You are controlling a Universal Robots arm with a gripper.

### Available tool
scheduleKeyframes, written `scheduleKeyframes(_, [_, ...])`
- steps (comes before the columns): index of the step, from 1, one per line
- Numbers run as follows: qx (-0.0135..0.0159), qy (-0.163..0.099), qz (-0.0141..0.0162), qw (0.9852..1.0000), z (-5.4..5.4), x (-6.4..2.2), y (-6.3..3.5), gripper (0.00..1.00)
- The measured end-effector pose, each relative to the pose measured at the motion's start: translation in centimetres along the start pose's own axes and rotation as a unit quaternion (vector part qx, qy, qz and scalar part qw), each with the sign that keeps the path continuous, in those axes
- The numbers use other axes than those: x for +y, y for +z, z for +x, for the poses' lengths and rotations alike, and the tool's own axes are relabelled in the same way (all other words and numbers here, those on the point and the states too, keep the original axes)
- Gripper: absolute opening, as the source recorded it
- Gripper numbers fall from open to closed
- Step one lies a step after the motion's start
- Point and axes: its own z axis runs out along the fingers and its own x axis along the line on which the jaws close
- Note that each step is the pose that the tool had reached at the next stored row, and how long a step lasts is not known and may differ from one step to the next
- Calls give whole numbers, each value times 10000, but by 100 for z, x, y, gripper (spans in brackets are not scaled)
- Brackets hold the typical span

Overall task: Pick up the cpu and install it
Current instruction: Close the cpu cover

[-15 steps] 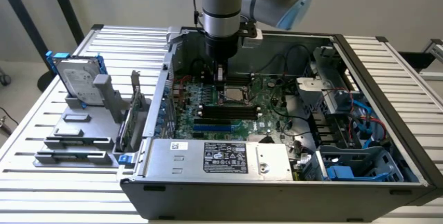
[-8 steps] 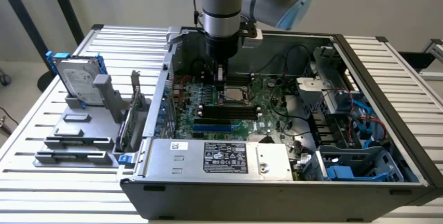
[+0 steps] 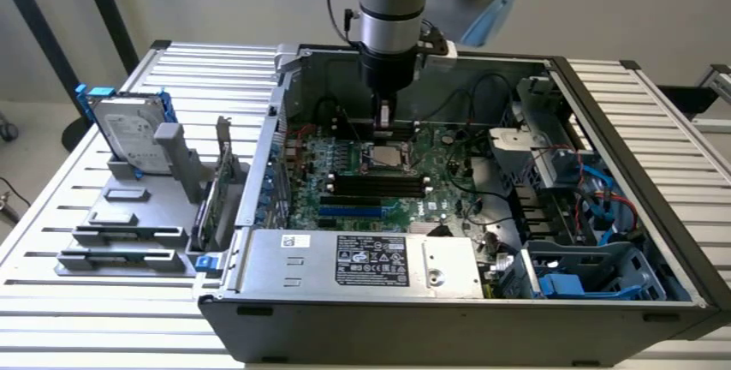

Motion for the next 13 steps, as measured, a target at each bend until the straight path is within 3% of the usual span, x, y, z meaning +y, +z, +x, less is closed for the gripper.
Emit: scheduleKeyframes(13, [12, -26, 39, 10000, 14, 602, -348, 11])
